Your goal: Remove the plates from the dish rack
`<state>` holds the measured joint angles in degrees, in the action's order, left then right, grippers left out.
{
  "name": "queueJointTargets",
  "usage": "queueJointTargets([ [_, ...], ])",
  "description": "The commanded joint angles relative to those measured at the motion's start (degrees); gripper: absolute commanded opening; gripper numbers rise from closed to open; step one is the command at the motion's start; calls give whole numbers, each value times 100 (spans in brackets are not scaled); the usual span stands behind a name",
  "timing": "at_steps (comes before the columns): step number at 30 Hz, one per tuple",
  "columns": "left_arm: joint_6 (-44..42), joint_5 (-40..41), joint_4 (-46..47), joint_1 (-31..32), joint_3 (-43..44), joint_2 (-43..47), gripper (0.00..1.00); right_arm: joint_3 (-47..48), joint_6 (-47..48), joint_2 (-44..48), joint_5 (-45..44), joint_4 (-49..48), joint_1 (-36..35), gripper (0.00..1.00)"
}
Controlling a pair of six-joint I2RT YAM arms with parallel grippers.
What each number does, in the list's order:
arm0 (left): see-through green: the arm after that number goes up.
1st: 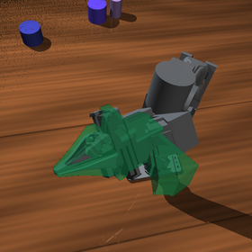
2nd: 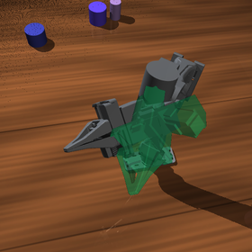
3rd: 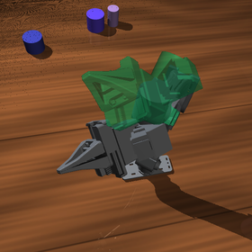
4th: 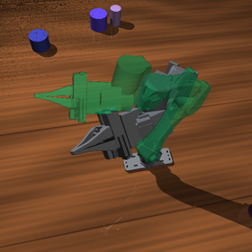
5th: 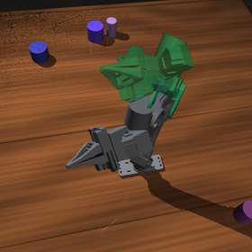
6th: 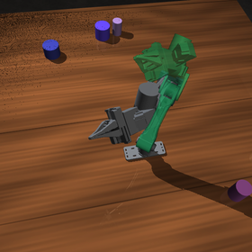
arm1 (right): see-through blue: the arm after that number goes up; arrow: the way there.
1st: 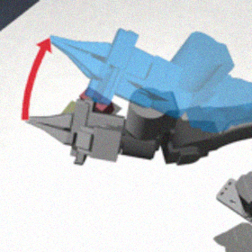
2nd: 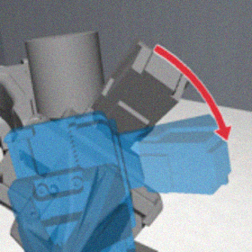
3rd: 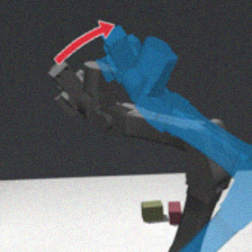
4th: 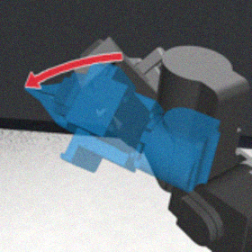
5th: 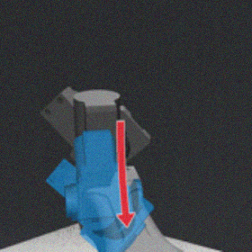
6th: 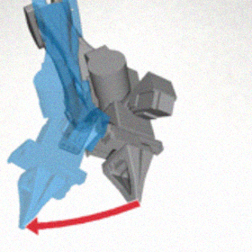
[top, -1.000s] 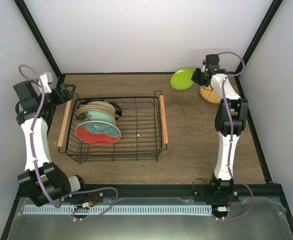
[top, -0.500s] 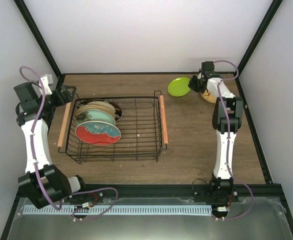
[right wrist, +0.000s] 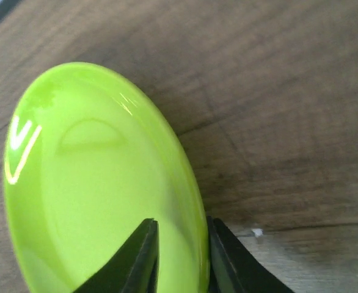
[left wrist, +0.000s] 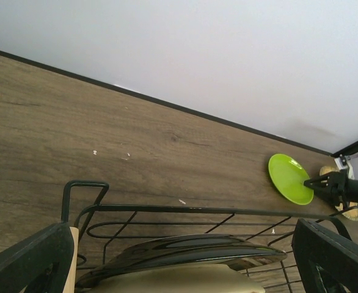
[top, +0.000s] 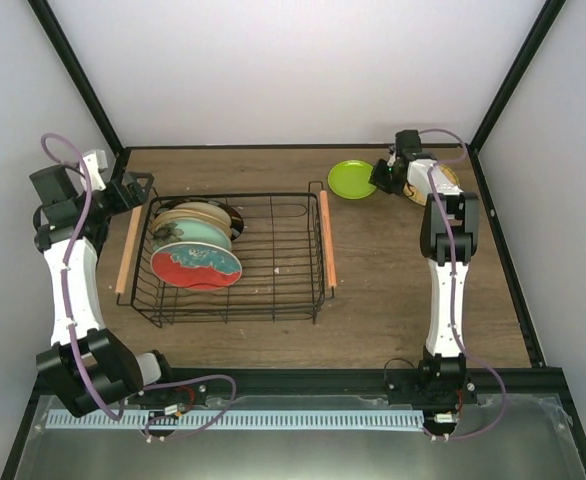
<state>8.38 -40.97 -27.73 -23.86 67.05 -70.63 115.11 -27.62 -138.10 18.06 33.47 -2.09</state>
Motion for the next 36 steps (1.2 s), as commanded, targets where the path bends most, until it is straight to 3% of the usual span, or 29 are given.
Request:
queueJointTargets([
  [1, -6, 28, 63, 31, -92, 47, 100, 33, 143, -191, -165, 373, -29, 27],
  [11, 68, 5, 197, 65, -143, 22, 100, -23, 313, 254, -195, 434, -24, 50],
  [19, 8, -24, 197, 74, -171, -2, 100, 1037, 605, 1230, 140, 644, -20, 59],
  [23, -11, -41, 218, 83, -127, -50, 100, 843, 899, 2059, 939, -82, -169, 60],
  [29, 19, -79, 319, 107, -115, -167, 100, 614, 2457, 2802, 1066, -514, -1638, 59],
  [33, 48, -91, 382, 122, -52, -242, 100, -340, 3931, 3220, 318, -821, -3266, 59],
  [36, 40, -104, 384, 131, 18, -306, 100, -1093, 4364, 3479, 236, -1227, -3989, 58],
])
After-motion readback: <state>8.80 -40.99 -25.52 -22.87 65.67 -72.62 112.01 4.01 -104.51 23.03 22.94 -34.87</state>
